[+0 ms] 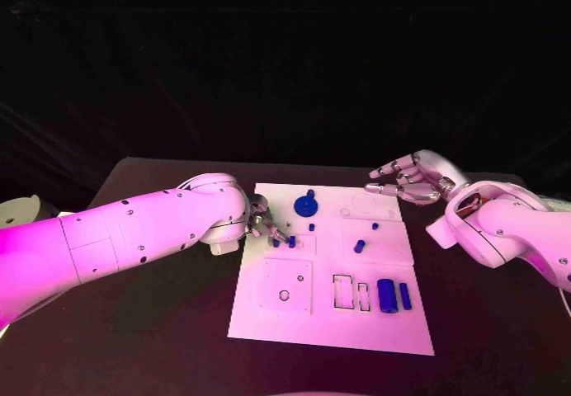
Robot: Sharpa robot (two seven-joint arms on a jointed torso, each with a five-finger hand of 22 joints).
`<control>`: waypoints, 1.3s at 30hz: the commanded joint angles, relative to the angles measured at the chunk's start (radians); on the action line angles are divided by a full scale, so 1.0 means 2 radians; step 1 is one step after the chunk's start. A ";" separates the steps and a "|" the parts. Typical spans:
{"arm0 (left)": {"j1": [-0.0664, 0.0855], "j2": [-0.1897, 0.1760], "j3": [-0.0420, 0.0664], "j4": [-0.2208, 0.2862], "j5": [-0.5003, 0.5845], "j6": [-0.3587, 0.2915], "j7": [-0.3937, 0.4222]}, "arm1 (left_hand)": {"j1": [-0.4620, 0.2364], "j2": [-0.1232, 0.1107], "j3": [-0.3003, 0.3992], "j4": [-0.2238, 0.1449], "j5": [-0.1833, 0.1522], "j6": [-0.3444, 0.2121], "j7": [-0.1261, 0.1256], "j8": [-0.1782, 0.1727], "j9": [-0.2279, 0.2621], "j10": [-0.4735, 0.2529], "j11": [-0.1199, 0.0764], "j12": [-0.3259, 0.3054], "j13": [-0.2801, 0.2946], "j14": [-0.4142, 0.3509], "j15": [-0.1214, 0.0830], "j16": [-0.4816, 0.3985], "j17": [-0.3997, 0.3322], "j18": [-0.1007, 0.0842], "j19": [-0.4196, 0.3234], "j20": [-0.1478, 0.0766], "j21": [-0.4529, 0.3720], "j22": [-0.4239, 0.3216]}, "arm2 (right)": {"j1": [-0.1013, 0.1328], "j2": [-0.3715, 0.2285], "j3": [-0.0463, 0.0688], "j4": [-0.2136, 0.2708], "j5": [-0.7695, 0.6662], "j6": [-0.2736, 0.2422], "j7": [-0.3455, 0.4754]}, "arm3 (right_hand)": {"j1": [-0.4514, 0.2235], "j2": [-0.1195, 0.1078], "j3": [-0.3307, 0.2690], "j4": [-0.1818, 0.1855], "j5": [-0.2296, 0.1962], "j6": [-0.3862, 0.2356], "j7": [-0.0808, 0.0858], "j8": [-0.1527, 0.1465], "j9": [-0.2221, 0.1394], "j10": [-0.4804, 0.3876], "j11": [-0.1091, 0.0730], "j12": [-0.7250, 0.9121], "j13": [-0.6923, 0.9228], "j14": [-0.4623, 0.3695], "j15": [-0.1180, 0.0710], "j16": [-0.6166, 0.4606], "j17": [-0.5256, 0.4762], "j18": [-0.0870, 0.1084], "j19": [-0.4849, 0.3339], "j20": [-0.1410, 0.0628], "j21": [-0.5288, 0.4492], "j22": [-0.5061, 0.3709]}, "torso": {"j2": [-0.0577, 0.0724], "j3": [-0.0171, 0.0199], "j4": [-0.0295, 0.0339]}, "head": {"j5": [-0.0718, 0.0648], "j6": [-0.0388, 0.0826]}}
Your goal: Assemble the parts on the task board
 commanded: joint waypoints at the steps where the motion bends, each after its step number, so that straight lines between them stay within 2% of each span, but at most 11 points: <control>1: -0.002 0.001 -0.002 0.000 0.005 0.001 0.003 | 0.003 0.009 -0.011 0.004 0.000 0.000 0.001 0.000 -0.001 0.000 0.000 0.002 0.001 0.052 -0.003 0.002 0.132 -0.003 0.034 -0.003 0.001 0.090 | 0.000 0.000 0.000 0.001 -0.005 0.002 0.006 | -0.005 -0.001 -0.002 0.000 -0.001 0.001 0.000 0.000 0.000 -0.002 0.000 -0.002 0.048 0.049 -0.003 -0.003 0.122 0.007 0.030 -0.002 -0.002 0.090 | 0.000 0.0001 0.0002 | 0.000 0.000; 15: -0.003 -0.010 0.002 0.009 0.012 -0.021 0.007 | 0.006 0.016 -0.048 0.024 -0.001 0.001 0.001 0.000 -0.002 0.001 0.000 0.003 0.003 0.052 -0.003 0.002 0.132 -0.004 0.035 -0.003 0.002 0.091 | 0.000 0.000 0.000 0.000 -0.005 0.004 0.006 | -0.006 0.000 -0.003 0.001 -0.002 0.001 0.000 0.000 0.000 -0.002 0.000 -0.002 0.048 0.049 -0.003 -0.003 0.122 0.007 0.031 -0.002 -0.002 0.090 | 0.000 -0.0001 -0.0002 | -0.001 0.000; 21: -0.003 -0.019 0.004 0.018 0.026 -0.041 0.011 | 0.010 0.017 -0.059 0.029 -0.002 -0.002 0.002 -0.001 -0.002 -0.003 0.000 -0.005 -0.007 0.052 -0.003 0.002 0.132 -0.003 0.034 -0.003 0.000 0.089 | -0.001 0.000 0.000 -0.001 -0.005 0.005 0.006 | -0.005 0.000 -0.003 0.001 -0.001 0.001 0.000 0.000 0.000 -0.002 0.000 -0.001 0.048 0.049 -0.003 -0.003 0.122 0.007 0.031 -0.002 -0.002 0.090 | 0.000 -0.0003 -0.0002 | -0.002 0.000; 29: -0.002 -0.033 0.010 0.032 0.046 -0.077 0.029 | 0.014 0.016 -0.076 0.040 -0.002 -0.007 0.003 -0.001 -0.002 -0.008 0.002 -0.012 -0.014 0.052 -0.002 0.002 0.132 -0.002 0.033 -0.003 -0.002 0.087 | -0.002 0.001 0.000 -0.001 -0.005 0.005 0.006 | -0.005 0.000 -0.003 0.001 -0.001 0.001 0.000 0.000 0.000 -0.002 0.000 -0.001 0.048 0.049 -0.003 -0.003 0.122 0.007 0.031 -0.002 -0.002 0.090 | 0.000 -0.0003 0.0004 | -0.004 0.000; 32: -0.002 -0.035 0.011 0.033 0.067 -0.115 0.063 | 0.020 0.013 -0.096 0.053 -0.001 -0.018 0.007 -0.003 -0.004 -0.024 0.004 -0.036 -0.041 0.052 -0.001 0.002 0.132 0.003 0.024 -0.001 -0.021 0.069 | -0.002 0.001 0.000 -0.002 -0.005 0.005 0.006 | -0.005 0.000 -0.003 0.001 -0.001 0.001 0.000 0.000 0.000 -0.002 0.000 -0.001 0.048 0.049 -0.003 -0.003 0.122 0.007 0.031 -0.002 -0.002 0.090 | 0.000 -0.0003 0.0005 | -0.004 0.001; 33: -0.002 -0.035 0.011 0.032 0.075 -0.129 0.079 | 0.023 0.013 -0.104 0.058 -0.001 -0.025 0.009 -0.004 -0.005 -0.035 0.006 -0.052 -0.059 0.052 0.000 0.002 0.132 0.007 0.016 0.000 -0.038 0.053 | -0.003 0.001 0.000 -0.002 -0.005 0.005 0.005 | -0.005 0.001 -0.004 0.001 0.000 0.001 0.000 0.000 0.000 -0.002 0.000 -0.001 0.048 0.049 -0.003 -0.003 0.122 0.007 0.031 -0.002 -0.002 0.090 | 0.000 -0.0002 0.0006 | -0.005 0.001; 35: -0.002 -0.035 0.011 0.031 0.094 -0.156 0.112 | 0.034 0.015 -0.119 0.060 0.000 -0.052 0.021 -0.012 -0.012 -0.096 0.017 -0.138 -0.150 0.047 0.008 -0.007 0.118 0.027 -0.024 0.005 -0.119 -0.023 | -0.003 0.001 0.000 -0.002 -0.005 0.005 0.005 | -0.005 0.001 -0.004 0.001 0.000 0.001 0.000 0.000 0.000 -0.002 0.000 -0.001 0.048 0.049 -0.003 -0.003 0.122 0.007 0.031 -0.002 -0.002 0.090 | 0.000 0.0000 0.0006 | -0.005 0.002; 36: -0.002 -0.034 0.011 0.030 0.103 -0.169 0.133 | 0.042 0.018 -0.125 0.060 0.000 -0.066 0.028 -0.016 -0.017 -0.131 0.024 -0.180 -0.191 0.033 0.014 -0.030 0.086 0.038 -0.050 0.010 -0.170 -0.068 | -0.003 0.001 0.000 -0.002 -0.005 0.005 0.005 | -0.005 0.001 -0.004 0.001 0.000 0.001 0.000 0.000 0.000 -0.002 0.000 -0.001 0.048 0.049 -0.003 -0.003 0.122 0.007 0.031 -0.002 -0.002 0.090 | 0.000 0.0001 0.0009 | -0.005 0.002; 37: -0.002 -0.033 0.011 0.029 0.109 -0.180 0.152 | 0.054 0.020 -0.129 0.058 0.000 -0.082 0.037 -0.020 -0.021 -0.158 0.032 -0.202 -0.211 0.015 0.021 -0.060 0.047 0.048 -0.079 0.016 -0.228 -0.117 | -0.003 0.001 0.000 -0.002 -0.005 0.005 0.005 | -0.005 0.001 -0.004 0.001 0.000 0.001 0.000 0.000 0.000 -0.002 0.000 -0.001 0.048 0.049 -0.003 -0.003 0.122 0.007 0.031 -0.002 -0.002 0.090 | 0.000 0.0001 0.0010 | -0.005 0.002; 38: -0.002 -0.032 0.011 0.028 0.112 -0.188 0.167 | 0.070 0.021 -0.129 0.054 0.001 -0.097 0.043 -0.025 -0.026 -0.175 0.039 -0.211 -0.217 -0.006 0.027 -0.093 0.008 0.058 -0.109 0.021 -0.285 -0.165 | -0.003 0.001 0.000 -0.002 -0.005 0.005 0.005 | -0.005 0.001 -0.004 0.001 0.000 0.001 0.000 0.000 0.000 -0.002 0.000 -0.001 0.048 0.049 -0.003 -0.003 0.122 0.007 0.031 -0.002 -0.002 0.090 | 0.000 0.0000 0.0010 | -0.005 0.002; 39: -0.002 -0.031 0.010 0.026 0.112 -0.194 0.185 | 0.098 0.022 -0.123 0.044 0.002 -0.118 0.053 -0.034 -0.032 -0.201 0.048 -0.226 -0.225 -0.044 0.034 -0.147 -0.054 0.067 -0.146 0.027 -0.350 -0.219 | -0.003 0.001 0.000 -0.002 -0.005 0.005 0.005 | -0.005 0.001 -0.004 0.001 0.000 0.001 0.000 0.000 0.000 -0.002 0.000 -0.001 0.048 0.049 -0.003 -0.003 0.122 0.007 0.031 -0.002 -0.002 0.090 | 0.000 0.0000 0.0012 | -0.007 0.004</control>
